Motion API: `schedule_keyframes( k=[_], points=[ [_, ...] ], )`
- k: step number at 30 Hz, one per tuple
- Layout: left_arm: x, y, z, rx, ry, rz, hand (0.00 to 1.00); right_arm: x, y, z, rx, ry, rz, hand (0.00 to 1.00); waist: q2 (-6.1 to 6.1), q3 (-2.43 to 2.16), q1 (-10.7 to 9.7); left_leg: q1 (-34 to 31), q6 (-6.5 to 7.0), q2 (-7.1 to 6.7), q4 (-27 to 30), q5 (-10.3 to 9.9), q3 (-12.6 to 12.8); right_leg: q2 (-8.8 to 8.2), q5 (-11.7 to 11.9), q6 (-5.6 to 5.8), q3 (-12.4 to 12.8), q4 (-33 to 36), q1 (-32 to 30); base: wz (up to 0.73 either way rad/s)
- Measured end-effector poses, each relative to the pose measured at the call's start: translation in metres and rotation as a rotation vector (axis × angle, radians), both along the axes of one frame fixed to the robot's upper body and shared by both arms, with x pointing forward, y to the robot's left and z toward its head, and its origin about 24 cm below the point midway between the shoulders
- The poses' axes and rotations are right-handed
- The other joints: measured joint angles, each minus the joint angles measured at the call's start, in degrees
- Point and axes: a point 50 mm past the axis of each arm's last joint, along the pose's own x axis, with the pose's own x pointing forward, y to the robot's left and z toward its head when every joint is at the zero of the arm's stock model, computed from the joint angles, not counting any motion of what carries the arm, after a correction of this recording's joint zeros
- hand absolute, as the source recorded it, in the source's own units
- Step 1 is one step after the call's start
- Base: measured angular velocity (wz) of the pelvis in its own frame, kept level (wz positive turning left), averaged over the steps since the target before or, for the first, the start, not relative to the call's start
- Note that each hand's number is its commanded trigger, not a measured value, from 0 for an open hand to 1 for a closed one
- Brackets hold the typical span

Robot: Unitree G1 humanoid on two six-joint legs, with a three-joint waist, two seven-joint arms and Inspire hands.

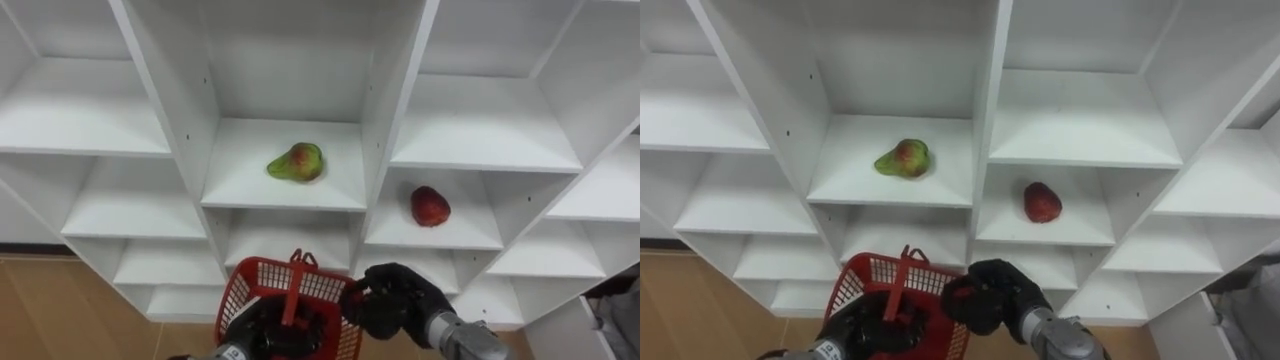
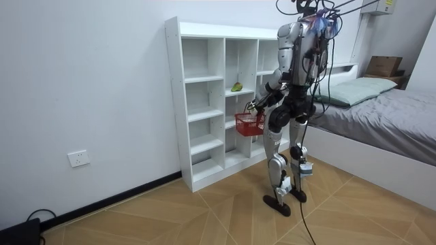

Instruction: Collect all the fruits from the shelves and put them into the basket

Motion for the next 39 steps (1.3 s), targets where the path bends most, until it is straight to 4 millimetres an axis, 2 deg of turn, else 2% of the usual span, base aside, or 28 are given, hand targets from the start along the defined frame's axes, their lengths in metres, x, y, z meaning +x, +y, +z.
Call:
schedule_keyframes(
  k=[18,24,39],
  points=[
    [-0.001,-0.001,-0.001,-0.012,0.006,-0.018,1.00,0.005,0.016,-0.002,0.024,0.013,0.014,1.00,-0.06,0.11,-0.02,0.13,0.07,-0.42,0.94,0.04,-1.76,-0.43,-0.12,0.20,-1.70,-0.81,1.35,0.05],
    [-0.005,-0.005,-0.004,-0.016,0.025,-0.032,1.00,0.006,0.020,-0.001,0.030,0.010,0.015,1.00,-0.11,0.29,-0.01,0.07,0.10,-0.43,0.93,0.07,-2.23,-0.45,-0.13,0.20,-2.16,-0.80,2.10,0.05],
    [-0.010,-0.013,-0.006,-0.020,0.039,-0.070,1.00,0.008,0.027,-0.001,0.045,0.016,-0.001,1.00,-0.04,0.31,-0.09,-0.01,0.11,-0.47,0.90,0.12,-3.01,-0.49,-0.13,0.20,-3.27,-0.81,2.40,0.03]
  ],
)
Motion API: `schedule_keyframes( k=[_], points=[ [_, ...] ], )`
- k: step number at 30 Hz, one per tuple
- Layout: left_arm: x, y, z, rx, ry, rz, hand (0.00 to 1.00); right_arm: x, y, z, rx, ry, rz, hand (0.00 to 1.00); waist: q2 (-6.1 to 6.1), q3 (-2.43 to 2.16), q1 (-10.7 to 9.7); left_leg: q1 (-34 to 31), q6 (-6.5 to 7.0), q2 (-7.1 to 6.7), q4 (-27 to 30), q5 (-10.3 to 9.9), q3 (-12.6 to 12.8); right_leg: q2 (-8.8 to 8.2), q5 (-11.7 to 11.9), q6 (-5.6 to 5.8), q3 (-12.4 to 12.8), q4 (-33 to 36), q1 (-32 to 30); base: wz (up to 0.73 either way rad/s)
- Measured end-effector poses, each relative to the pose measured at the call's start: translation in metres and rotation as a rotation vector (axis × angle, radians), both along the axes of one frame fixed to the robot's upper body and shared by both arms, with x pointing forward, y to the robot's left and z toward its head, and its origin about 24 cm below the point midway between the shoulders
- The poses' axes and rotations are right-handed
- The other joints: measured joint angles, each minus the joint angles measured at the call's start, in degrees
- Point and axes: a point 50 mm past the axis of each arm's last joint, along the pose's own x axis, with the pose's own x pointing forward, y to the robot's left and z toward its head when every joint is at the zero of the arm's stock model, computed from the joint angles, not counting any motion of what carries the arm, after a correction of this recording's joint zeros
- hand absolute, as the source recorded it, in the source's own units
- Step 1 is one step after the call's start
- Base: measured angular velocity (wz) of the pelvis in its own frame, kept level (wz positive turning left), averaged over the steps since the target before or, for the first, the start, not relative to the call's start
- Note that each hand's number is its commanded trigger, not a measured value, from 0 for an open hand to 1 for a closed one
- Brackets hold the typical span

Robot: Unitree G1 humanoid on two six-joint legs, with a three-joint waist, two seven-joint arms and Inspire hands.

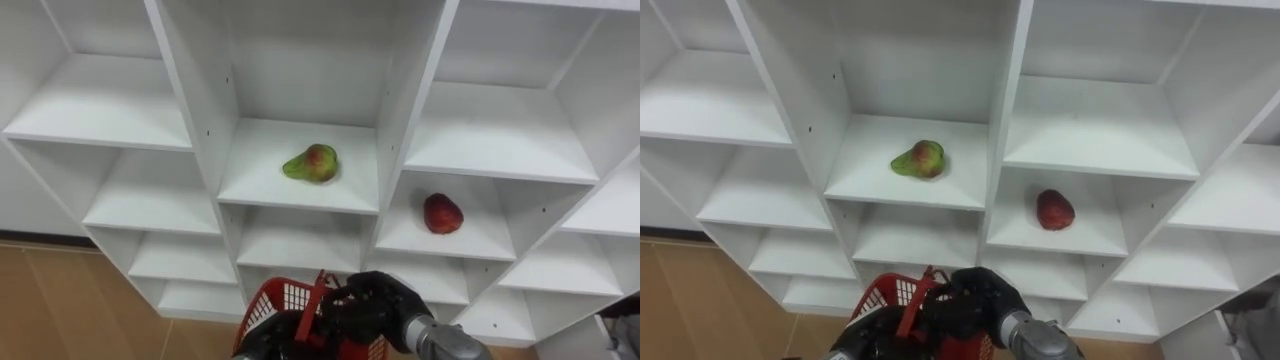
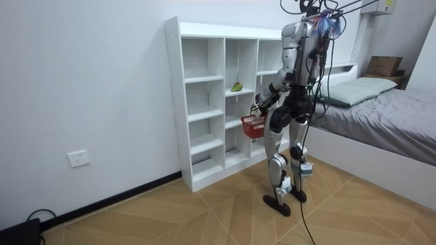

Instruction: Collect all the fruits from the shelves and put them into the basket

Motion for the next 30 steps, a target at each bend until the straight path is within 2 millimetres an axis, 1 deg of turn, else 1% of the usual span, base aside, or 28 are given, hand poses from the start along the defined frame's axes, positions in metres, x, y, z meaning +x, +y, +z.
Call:
schedule_keyframes(
  k=[8,10,11,12,13,14,15,18,30],
  points=[
    [-0.0019,-0.0001,-0.0017,0.002,0.010,-0.003,1.00,0.0008,0.0011,0.0008,0.024,0.002,-0.015,1.00,0.18,0.05,0.02,-0.03,0.00,-0.02,0.01,0.00,-0.11,-0.04,-0.01,0.01,-0.23,-0.01,0.08,0.01],
    [-0.0020,-0.0002,-0.0017,0.002,0.010,-0.003,1.00,0.0009,0.0011,0.0009,0.024,0.001,-0.015,0.70,0.31,0.02,0.01,-0.03,0.00,-0.02,0.01,0.00,-0.11,-0.03,-0.01,0.02,-0.24,-0.01,0.08,0.00],
    [-0.0020,-0.0003,-0.0017,0.002,0.010,-0.003,1.00,0.0009,0.0011,0.0009,0.024,0.001,-0.015,0.40,0.34,0.01,0.01,-0.03,0.00,-0.02,0.01,0.00,-0.11,-0.03,-0.01,0.02,-0.24,-0.01,0.08,0.00],
    [-0.0020,-0.0003,-0.0017,0.002,0.010,-0.003,1.00,0.0009,0.0011,0.0009,0.024,0.001,-0.015,0.31,0.41,0.01,0.04,-0.04,0.00,-0.02,0.02,0.00,-0.11,-0.03,-0.01,0.02,-0.24,-0.01,0.08,0.00],
    [-0.0020,-0.0005,-0.0017,0.001,0.010,-0.003,1.00,0.0010,0.0011,0.0009,0.024,0.000,-0.015,0.09,0.49,0.01,0.03,-0.04,0.00,-0.02,0.02,0.00,-0.11,-0.03,-0.01,0.02,-0.24,-0.01,0.08,0.00],
    [-0.0020,-0.0007,-0.0017,0.001,0.010,-0.003,1.00,0.0010,0.0011,0.0009,0.024,0.000,-0.016,0.02,0.52,0.01,0.03,-0.04,0.00,-0.03,0.03,0.00,-0.11,-0.03,-0.01,0.02,-0.24,-0.01,0.08,0.00],
    [-0.0020,-0.0009,-0.0017,0.001,0.011,-0.003,1.00,0.0010,0.0011,0.0009,0.024,0.000,-0.016,0.00,0.57,0.00,0.02,-0.04,0.00,-0.03,0.03,0.00,-0.11,-0.03,-0.01,0.02,-0.24,-0.01,0.08,0.00],
    [-0.0023,-0.0012,-0.0018,0.000,0.013,-0.003,1.00,0.0012,0.0008,0.0010,0.021,-0.001,-0.019,0.00,0.70,-0.07,-0.06,-0.05,0.00,-0.04,0.03,0.00,-0.11,-0.04,-0.01,0.02,-0.22,-0.01,0.09,0.00],
    [-0.0052,-0.0010,-0.0034,0.001,0.026,-0.002,1.00,0.0020,-0.0009,0.0010,-0.001,-0.007,-0.043,0.00,0.75,-0.05,-0.18,-0.05,0.00,-0.08,0.03,0.00,-0.23,-0.05,-0.01,0.02,-0.25,-0.01,0.16,0.00]
  ],
)
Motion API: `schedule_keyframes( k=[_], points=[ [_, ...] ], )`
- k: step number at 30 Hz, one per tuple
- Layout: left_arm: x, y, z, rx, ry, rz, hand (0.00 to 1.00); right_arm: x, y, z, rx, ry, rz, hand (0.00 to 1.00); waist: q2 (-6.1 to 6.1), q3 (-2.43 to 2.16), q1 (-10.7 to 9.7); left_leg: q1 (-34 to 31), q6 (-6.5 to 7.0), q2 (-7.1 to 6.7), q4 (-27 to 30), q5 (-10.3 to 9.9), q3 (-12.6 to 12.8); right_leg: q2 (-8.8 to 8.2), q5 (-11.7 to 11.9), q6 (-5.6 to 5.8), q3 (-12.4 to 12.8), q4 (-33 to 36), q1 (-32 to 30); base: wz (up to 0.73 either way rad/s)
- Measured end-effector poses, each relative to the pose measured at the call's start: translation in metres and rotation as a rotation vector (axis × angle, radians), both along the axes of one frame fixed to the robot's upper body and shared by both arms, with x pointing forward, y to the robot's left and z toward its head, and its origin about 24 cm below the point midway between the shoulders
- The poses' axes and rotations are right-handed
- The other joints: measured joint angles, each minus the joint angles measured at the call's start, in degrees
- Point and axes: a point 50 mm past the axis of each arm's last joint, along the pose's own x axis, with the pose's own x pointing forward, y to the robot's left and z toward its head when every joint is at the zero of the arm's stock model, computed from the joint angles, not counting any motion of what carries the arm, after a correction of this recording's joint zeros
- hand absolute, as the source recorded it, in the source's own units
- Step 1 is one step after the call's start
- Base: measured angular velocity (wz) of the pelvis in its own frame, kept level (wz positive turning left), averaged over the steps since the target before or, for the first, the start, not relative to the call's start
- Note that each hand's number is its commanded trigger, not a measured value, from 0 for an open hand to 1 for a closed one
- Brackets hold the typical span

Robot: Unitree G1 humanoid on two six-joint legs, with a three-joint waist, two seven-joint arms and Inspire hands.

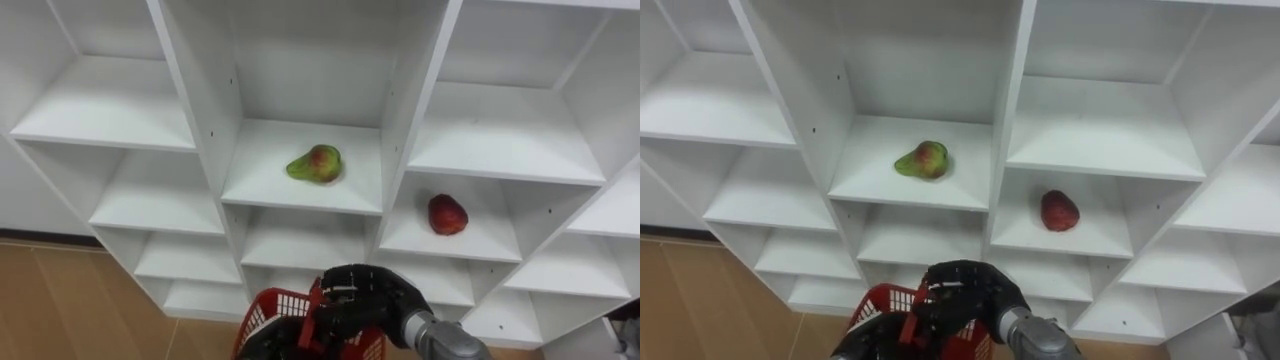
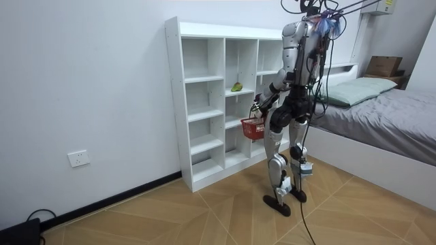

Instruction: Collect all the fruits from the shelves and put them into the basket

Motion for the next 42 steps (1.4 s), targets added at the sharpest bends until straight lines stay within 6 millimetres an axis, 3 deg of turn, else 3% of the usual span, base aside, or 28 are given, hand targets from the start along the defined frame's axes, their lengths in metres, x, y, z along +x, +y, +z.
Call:
schedule_keyframes(
  k=[35,42],
  points=[
    [-0.0036,-0.0004,-0.0024,0.006,0.023,-0.009,1.00,0.0009,-0.0005,0.0006,-0.008,-0.011,0.000,0.00,-0.06,0.06,-0.18,0.51,0.05,-0.25,0.09,0.03,-0.44,-0.13,-0.09,0.14,0.03,-0.09,0.76,0.00],
    [-0.0029,0.0037,-0.0024,0.015,0.020,-0.002,1.00,0.0071,0.0005,0.0097,-0.047,-0.077,0.059,0.00,0.19,-0.19,0.07,-0.30,0.16,-0.33,0.03,0.10,-0.19,-0.26,-0.12,0.18,-0.03,-0.04,-0.08,0.00]
  ],
)
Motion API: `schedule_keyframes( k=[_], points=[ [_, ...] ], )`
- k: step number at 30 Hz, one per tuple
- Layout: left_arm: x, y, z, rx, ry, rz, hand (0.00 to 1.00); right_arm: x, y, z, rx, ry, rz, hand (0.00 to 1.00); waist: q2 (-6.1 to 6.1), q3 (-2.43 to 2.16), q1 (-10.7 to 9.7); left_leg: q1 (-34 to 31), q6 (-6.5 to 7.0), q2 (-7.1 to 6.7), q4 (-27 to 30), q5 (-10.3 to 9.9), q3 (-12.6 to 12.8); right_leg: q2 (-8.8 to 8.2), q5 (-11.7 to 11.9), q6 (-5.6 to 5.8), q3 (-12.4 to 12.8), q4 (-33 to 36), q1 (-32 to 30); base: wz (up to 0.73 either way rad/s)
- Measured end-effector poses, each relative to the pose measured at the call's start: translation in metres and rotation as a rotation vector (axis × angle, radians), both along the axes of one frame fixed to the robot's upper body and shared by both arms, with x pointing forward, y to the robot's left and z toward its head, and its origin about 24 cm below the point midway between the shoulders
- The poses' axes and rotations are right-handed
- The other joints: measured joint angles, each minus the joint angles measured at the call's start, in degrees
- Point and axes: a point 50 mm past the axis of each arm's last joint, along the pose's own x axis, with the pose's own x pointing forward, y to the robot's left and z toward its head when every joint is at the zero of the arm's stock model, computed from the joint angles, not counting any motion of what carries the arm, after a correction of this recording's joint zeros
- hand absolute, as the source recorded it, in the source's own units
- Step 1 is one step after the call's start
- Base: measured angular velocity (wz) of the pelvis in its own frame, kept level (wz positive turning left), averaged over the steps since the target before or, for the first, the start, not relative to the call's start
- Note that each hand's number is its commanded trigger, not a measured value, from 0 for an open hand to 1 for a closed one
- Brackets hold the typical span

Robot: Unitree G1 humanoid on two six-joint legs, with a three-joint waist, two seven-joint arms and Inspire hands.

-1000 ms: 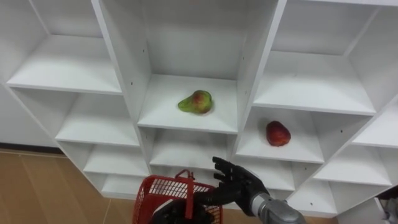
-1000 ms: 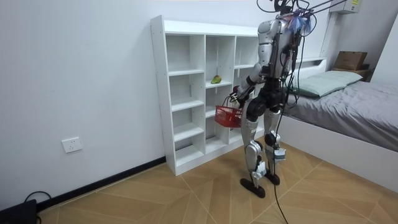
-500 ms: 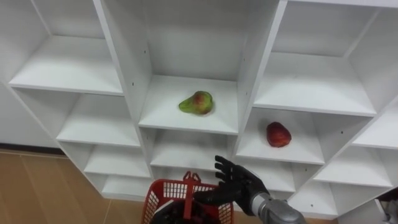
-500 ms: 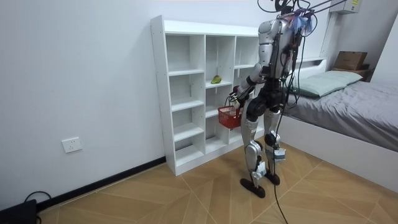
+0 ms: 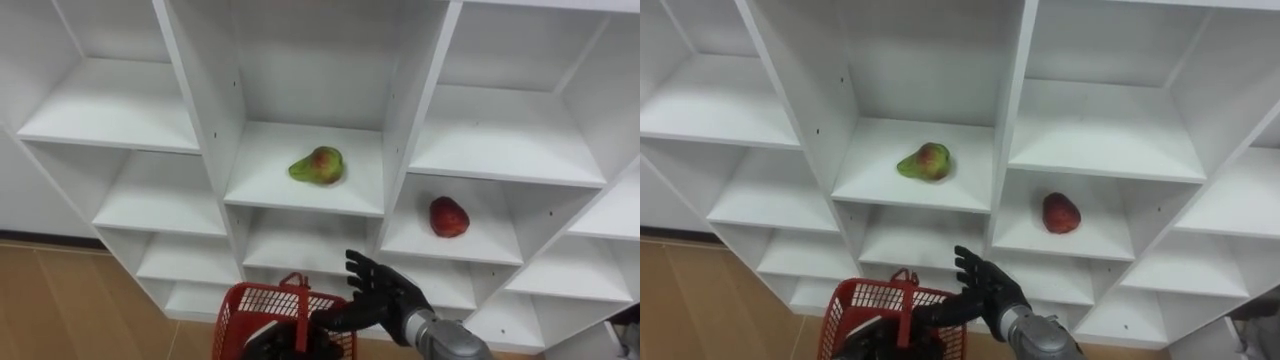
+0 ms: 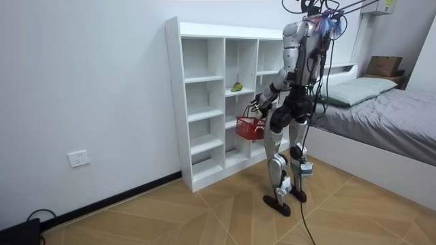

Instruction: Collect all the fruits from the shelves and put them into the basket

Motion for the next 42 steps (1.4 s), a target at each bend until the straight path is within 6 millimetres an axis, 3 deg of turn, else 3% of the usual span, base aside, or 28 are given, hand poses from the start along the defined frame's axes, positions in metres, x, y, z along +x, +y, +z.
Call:
schedule_keyframes(
  k=[10,17,26,34,42],
  points=[
    [-0.013,0.016,-0.012,0.033,0.080,0.049,1.00,0.011,0.000,0.022,0.013,-0.113,0.058,0.00,-0.13,-0.31,0.08,0.30,0.05,-0.02,-0.17,0.03,-0.04,-0.05,0.00,0.01,0.18,-0.02,0.10,0.00],
    [-0.017,0.018,-0.016,0.037,0.107,0.071,1.00,0.016,0.003,0.032,-0.009,-0.176,0.123,0.00,0.74,-0.77,0.13,0.41,0.05,-0.03,-0.12,0.04,-0.04,-0.03,0.00,0.01,0.30,-0.02,0.17,0.00],
    [-0.025,0.031,-0.026,0.098,0.171,0.134,1.00,0.025,0.010,0.061,0.035,-0.298,0.171,0.00,0.74,-0.56,0.69,0.42,0.05,0.04,-0.22,0.04,0.50,0.04,0.00,0.00,1.06,0.01,-0.11,-0.03],
    [-0.024,0.038,-0.026,0.093,0.167,0.200,1.00,0.027,0.019,0.074,0.067,-0.351,0.206,0.00,-0.61,-0.07,2.07,0.16,0.05,0.05,-0.30,0.04,0.45,0.13,0.00,0.01,1.42,0.04,-0.36,0.00],
    [-0.024,0.038,-0.026,0.088,0.164,0.217,1.00,0.031,0.027,0.099,0.066,-0.467,0.271,0.00,-0.72,-0.32,2.94,0.34,0.06,0.09,-1.00,0.04,1.22,0.20,0.00,0.00,2.29,0.03,-0.99,-0.05]
  ],
)
